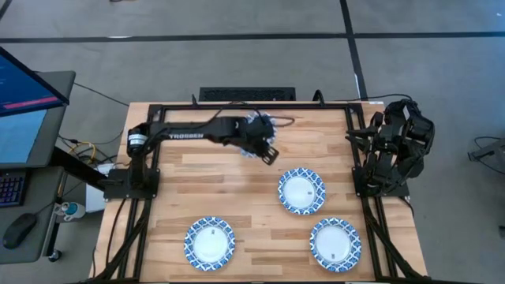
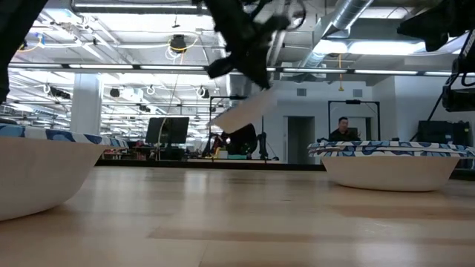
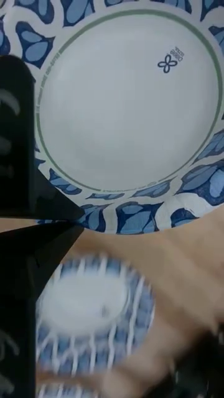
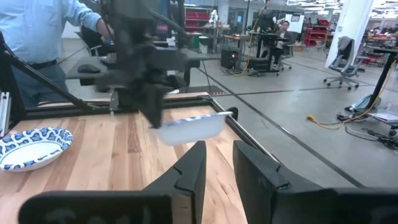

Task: Nest bowls inside each other
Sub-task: Stack the white bowl on top of the other white bowl

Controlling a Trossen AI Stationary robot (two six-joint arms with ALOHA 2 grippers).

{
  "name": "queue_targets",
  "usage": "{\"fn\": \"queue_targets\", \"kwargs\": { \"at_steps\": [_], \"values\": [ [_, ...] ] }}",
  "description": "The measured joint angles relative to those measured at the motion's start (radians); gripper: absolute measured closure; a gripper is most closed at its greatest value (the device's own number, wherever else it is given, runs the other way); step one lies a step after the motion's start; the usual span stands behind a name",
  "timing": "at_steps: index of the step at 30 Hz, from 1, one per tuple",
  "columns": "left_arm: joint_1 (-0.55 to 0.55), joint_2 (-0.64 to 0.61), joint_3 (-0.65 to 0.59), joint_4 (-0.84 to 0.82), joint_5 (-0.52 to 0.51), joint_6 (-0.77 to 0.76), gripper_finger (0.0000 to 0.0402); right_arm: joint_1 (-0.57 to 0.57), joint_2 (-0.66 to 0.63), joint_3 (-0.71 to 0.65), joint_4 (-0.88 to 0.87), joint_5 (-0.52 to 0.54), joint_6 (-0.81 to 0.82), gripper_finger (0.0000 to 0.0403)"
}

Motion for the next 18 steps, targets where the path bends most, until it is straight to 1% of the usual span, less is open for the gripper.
{"fn": "queue_targets", "kwargs": {
  "at_steps": [3, 8, 11, 13, 14, 16, 18],
  "values": [
    [-0.07, 0.0, 0.026, 0.003, -0.019, -0.051, 0.0401, 0.0, 0.0, 0.0, 0.0, 0.0, 0.0, 0.03],
    [-0.168, 0.001, 0.027, 0.081, -0.038, -0.135, 0.0401, -0.003, 0.0, 0.0, 0.001, 0.0, 0.0, 0.03],
    [-0.206, 0.013, 0.03, 0.098, -0.069, -0.176, 0.0401, 0.03, 0.0, 0.0, 0.003, -0.003, 0.0, 0.03],
    [-0.219, 0.032, 0.031, 0.108, -0.07, -0.189, 0.0401, 0.068, 0.0, 0.0, 0.003, -0.004, 0.0, 0.03],
    [-0.222, 0.052, 0.04, 0.095, -0.059, -0.192, 0.0401, 0.09, 0.0, 0.0, 0.003, -0.006, 0.0, 0.03],
    [-0.222, 0.107, 0.093, 0.111, -0.004, -0.185, 0.0401, 0.144, 0.0, 0.0, 0.003, -0.007, 0.0, 0.03],
    [-0.221, 0.172, 0.169, 0.101, 0.054, -0.136, 0.0401, 0.2, 0.0, 0.0, 0.003, -0.007, 0.0, 0.03]
  ]
}}
